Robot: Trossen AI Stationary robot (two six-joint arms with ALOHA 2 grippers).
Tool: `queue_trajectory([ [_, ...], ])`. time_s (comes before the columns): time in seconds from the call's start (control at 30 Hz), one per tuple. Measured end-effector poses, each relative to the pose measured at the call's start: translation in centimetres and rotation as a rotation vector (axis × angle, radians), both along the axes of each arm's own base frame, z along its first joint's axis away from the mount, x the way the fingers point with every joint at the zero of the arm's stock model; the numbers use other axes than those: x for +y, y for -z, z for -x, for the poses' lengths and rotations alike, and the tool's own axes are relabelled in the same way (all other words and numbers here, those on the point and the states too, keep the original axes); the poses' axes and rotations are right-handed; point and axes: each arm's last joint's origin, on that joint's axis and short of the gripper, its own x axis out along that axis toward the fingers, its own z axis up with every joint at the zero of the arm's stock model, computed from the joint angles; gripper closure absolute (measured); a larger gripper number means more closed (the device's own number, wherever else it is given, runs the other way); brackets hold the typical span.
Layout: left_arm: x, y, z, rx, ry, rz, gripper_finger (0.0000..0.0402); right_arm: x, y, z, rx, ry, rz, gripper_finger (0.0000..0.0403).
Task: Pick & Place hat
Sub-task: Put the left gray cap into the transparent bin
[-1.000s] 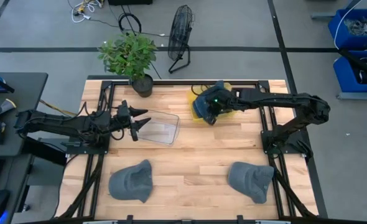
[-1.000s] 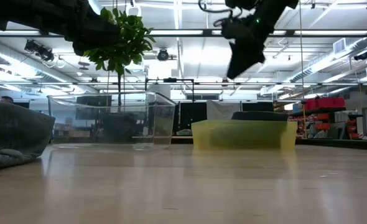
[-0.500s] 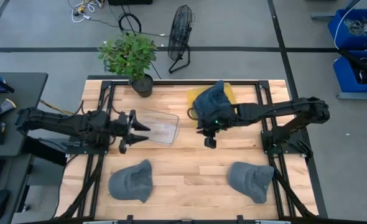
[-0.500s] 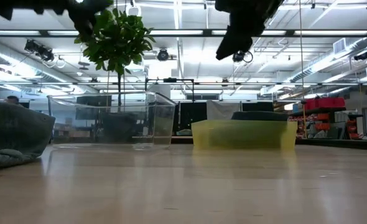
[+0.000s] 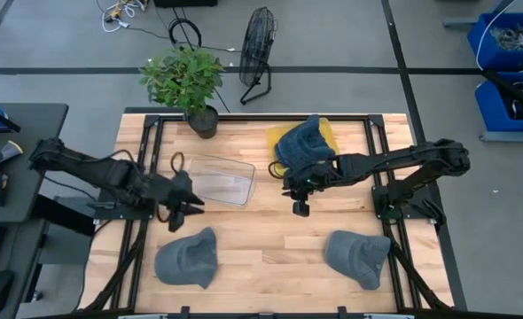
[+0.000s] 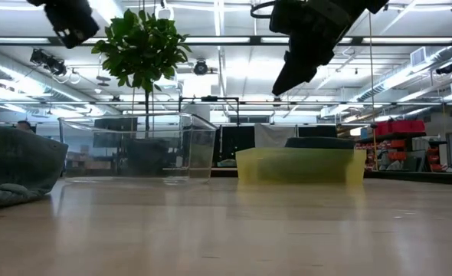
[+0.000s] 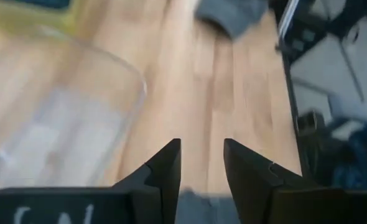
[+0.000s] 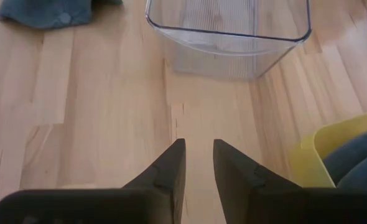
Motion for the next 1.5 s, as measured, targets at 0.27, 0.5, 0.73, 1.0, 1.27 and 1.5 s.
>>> queue_trajectory([
  [0.27, -3.8, 2.4, -1.3, 0.251, -0.078, 0.169, 0.0236, 0.0, -0.2, -0.2, -0.029, -0.005, 0.003, 0.0317],
  [0.5, -7.1, 6.0, -2.0, 0.487, -0.31, 0.308, 0.0231, 0.0, -0.4, -0.5, -0.065, -0.006, 0.004, 0.0317],
  [0.73, -9.6, 9.5, -2.3, 0.675, -0.463, 0.345, 0.0251, 0.1, -0.8, -0.9, -0.125, -0.077, 0.073, 0.0317],
  [1.0, -10.3, 12.1, -2.6, 0.784, -0.479, 0.219, 0.0276, 0.1, -1.1, -1.0, -0.154, -0.096, 0.09, 0.0317],
  [1.27, -10.3, 12.3, -2.5, 0.786, -0.42, 0.16, 0.0388, 0.1, -1.1, -1.1, -0.16, -0.095, 0.086, 0.0317],
  [1.5, -11.5, 7.2, -4.3, 0.652, -0.356, 0.129, 0.0397, 0.1, -1.1, -1.1, -0.164, -0.095, 0.086, 0.0317],
])
